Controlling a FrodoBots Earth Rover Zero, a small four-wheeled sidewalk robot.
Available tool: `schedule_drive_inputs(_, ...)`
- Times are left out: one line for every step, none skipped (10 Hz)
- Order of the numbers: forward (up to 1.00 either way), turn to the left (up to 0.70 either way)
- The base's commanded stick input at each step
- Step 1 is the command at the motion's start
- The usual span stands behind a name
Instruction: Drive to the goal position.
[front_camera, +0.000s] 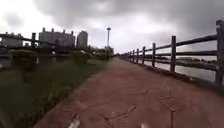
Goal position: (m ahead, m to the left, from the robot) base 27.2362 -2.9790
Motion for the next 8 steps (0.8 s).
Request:
schedule_drive_inputs(0.7, 0.0)
schedule_drive_inputs(0.7, 0.0)
schedule_drive_inputs(0.7, 0.0)
schedule_drive_inputs(0.7, 0.0)
schedule_drive_inputs(0.7, 0.0)
schedule_drive_inputs(0.7, 0.0)
schedule_drive_inputs(0.7, 0.0)
schedule_drive_inputs(0.7, 0.0)
